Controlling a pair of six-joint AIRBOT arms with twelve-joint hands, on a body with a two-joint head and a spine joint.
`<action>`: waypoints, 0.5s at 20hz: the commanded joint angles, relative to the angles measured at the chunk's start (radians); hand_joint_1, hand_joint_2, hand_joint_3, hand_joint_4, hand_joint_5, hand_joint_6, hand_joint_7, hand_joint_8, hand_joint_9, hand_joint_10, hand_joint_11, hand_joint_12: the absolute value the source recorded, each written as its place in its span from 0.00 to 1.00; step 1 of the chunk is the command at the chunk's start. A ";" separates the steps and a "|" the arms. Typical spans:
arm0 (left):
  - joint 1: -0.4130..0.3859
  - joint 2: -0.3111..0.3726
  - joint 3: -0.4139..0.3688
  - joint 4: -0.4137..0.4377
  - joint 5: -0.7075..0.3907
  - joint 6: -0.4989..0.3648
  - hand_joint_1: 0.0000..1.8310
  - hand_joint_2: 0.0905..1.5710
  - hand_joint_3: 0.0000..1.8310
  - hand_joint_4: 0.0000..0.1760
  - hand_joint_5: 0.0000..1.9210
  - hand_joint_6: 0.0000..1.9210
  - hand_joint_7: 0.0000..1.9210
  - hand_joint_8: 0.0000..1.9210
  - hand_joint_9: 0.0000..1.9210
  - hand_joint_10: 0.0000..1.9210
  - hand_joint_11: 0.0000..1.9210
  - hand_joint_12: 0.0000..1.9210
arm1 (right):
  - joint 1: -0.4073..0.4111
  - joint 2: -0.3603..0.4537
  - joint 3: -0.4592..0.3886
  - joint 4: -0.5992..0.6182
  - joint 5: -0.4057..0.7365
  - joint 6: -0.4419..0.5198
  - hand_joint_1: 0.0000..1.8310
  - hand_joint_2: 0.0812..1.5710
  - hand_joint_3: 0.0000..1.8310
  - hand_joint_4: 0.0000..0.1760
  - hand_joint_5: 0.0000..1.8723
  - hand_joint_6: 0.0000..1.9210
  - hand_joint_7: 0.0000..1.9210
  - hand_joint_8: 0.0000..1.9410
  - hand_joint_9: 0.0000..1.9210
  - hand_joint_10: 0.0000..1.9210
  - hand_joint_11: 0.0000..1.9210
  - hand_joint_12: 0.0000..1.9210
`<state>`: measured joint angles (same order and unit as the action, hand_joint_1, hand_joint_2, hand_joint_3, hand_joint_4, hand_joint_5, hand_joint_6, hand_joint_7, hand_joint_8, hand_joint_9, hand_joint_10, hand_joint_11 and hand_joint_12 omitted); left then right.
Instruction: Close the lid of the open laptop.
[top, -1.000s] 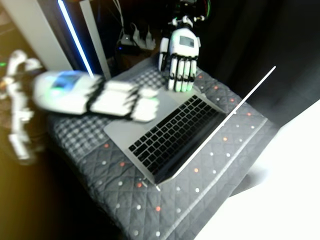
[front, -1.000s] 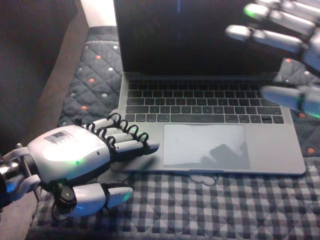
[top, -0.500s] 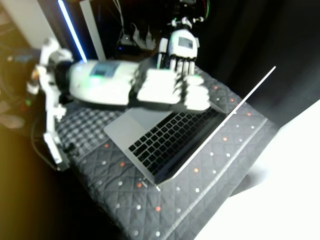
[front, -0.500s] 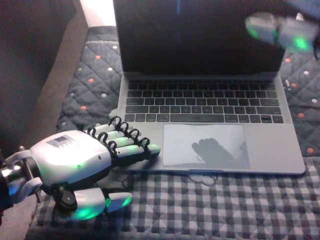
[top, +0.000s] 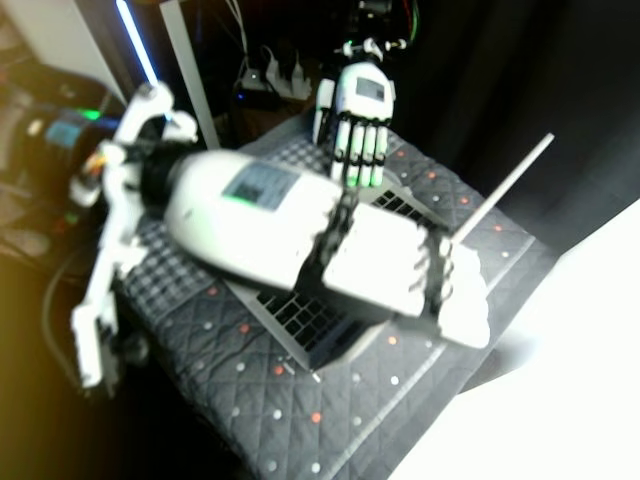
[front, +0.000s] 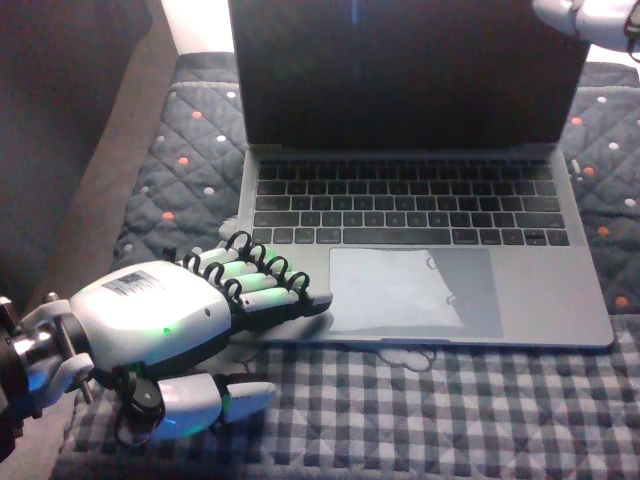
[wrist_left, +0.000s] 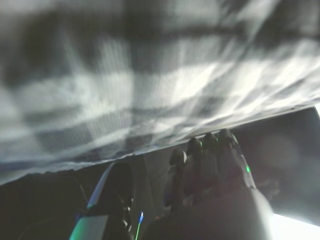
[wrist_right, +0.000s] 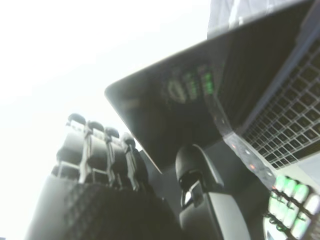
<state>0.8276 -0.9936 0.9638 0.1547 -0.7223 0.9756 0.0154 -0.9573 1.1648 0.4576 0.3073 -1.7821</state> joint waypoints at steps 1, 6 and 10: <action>-0.005 -0.007 -0.003 0.014 -0.087 -0.011 0.17 0.91 0.00 0.23 0.07 0.00 0.08 0.00 0.07 0.01 0.00 0.12 | 0.016 0.008 0.003 -0.014 0.099 -0.009 0.30 0.85 0.00 0.00 0.00 0.00 0.00 0.00 0.00 0.00 0.00 0.00; -0.002 -0.005 -0.003 0.011 -0.098 -0.019 0.17 0.90 0.00 0.23 0.10 0.00 0.08 0.00 0.08 0.01 0.00 0.11 | 0.015 0.017 -0.034 -0.046 0.087 -0.008 0.33 0.80 0.00 0.02 0.01 0.66 0.10 0.61 0.07 0.75 0.02 0.98; 0.020 0.017 -0.009 -0.029 -0.124 -0.019 0.19 0.89 0.00 0.20 0.09 0.00 0.08 0.00 0.07 0.00 0.00 0.10 | 0.012 0.057 -0.134 -0.162 0.088 -0.005 0.34 0.81 0.00 0.15 0.02 1.00 0.05 1.00 0.10 1.00 0.15 1.00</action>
<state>0.8501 -0.9810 0.9577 0.1307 -0.7483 0.9646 0.0154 -0.9092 1.0306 0.3157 0.2966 -1.7821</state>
